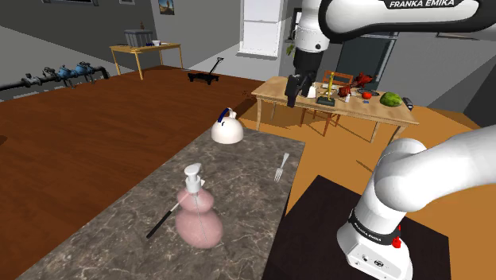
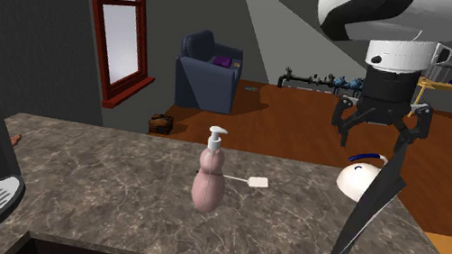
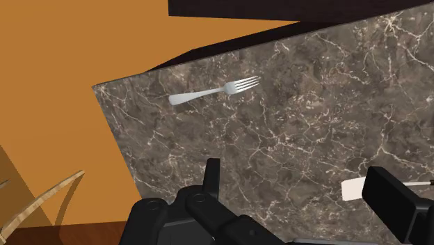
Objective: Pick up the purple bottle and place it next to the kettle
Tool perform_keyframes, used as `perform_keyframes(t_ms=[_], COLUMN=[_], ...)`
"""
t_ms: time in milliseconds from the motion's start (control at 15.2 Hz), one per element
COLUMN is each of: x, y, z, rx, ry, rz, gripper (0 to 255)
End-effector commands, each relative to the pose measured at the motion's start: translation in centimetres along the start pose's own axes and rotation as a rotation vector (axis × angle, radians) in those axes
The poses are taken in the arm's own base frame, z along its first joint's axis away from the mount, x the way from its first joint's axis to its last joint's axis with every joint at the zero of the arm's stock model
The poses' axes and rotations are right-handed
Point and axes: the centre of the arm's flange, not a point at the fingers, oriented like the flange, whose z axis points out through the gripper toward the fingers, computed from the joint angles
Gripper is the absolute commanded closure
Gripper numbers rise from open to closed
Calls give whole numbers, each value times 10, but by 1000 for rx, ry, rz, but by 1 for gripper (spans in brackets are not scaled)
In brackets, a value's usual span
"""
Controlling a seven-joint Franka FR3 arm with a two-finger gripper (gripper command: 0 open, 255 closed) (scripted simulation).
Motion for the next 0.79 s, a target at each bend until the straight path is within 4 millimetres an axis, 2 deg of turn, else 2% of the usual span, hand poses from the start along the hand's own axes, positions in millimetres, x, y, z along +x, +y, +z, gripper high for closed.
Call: perform_keyframes(t_ms=[0,726], x=[0,86], y=[0,-122], z=[0,48], rx=[0,15], ry=[0,-157], rz=[0,-75], gripper=[0,0])
